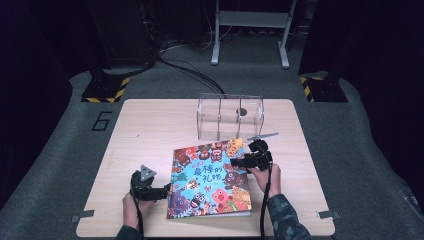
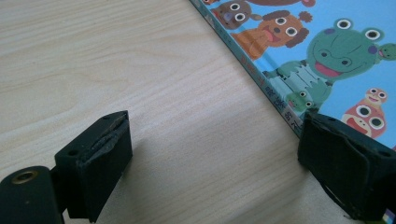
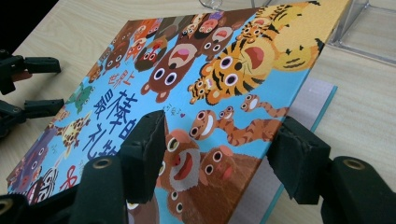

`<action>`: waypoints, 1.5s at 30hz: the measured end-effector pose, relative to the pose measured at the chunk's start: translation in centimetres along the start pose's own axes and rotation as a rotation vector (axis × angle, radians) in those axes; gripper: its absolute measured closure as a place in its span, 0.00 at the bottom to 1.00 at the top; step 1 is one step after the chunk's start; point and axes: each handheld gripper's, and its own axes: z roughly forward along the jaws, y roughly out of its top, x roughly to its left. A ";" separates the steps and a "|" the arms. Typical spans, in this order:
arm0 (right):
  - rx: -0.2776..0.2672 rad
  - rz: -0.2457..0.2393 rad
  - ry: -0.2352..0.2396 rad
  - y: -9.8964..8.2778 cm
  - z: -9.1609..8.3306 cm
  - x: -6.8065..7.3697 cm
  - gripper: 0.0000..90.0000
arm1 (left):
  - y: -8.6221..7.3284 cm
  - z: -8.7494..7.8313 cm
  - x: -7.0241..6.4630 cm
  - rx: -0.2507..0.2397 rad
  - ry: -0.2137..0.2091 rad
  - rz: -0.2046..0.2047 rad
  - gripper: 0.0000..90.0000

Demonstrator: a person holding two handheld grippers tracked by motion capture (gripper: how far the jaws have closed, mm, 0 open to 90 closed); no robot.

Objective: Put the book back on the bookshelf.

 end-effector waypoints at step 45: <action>-0.071 -0.039 0.102 2.5 1.4 1.2 0.59 | 0.0 0.0 0.1 0.005 -0.011 0.020 0.11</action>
